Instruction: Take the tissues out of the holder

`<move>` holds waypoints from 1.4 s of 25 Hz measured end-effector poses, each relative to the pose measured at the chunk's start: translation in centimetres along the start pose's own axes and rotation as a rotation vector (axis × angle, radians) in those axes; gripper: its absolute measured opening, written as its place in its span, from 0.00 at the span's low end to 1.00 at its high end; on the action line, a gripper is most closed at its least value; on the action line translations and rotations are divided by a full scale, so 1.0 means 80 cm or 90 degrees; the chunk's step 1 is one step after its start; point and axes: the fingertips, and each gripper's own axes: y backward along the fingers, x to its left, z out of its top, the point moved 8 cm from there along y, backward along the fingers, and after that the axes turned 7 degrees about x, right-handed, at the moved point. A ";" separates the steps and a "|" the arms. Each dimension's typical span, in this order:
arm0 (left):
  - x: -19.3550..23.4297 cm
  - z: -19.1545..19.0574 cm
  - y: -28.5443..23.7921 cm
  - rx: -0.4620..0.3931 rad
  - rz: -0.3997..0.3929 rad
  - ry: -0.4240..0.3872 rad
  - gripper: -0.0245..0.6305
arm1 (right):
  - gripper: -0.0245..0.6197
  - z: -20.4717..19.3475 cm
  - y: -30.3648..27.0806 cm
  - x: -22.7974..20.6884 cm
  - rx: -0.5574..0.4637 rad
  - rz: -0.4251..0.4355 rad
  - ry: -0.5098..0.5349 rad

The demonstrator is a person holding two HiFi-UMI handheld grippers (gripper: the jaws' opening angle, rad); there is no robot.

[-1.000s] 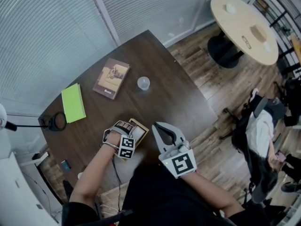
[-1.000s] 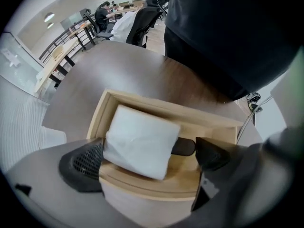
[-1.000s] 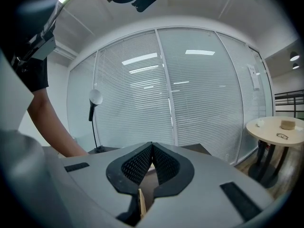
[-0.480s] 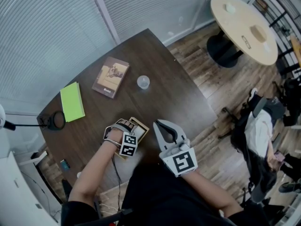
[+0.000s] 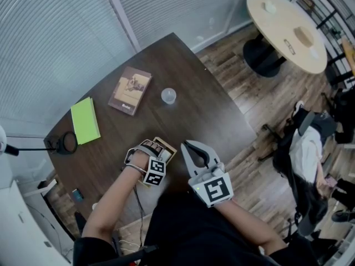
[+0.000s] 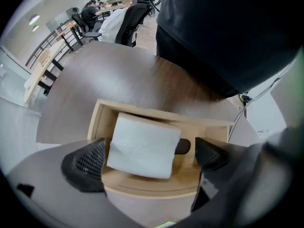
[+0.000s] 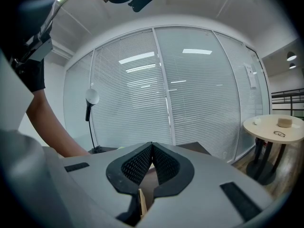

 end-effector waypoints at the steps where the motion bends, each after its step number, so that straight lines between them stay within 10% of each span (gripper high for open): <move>1: -0.001 0.002 -0.003 0.001 -0.003 -0.008 0.93 | 0.05 0.000 0.000 0.001 0.000 0.001 0.001; 15: -0.001 0.003 -0.028 0.000 0.034 -0.033 0.92 | 0.05 -0.007 0.001 0.002 0.005 -0.003 -0.004; 21: 0.005 0.002 -0.026 0.017 0.079 -0.053 0.76 | 0.05 -0.009 0.002 0.004 0.009 -0.002 -0.002; 35: 0.007 0.004 -0.011 0.030 -0.092 -0.043 0.83 | 0.05 -0.015 0.010 -0.008 0.014 -0.019 -0.014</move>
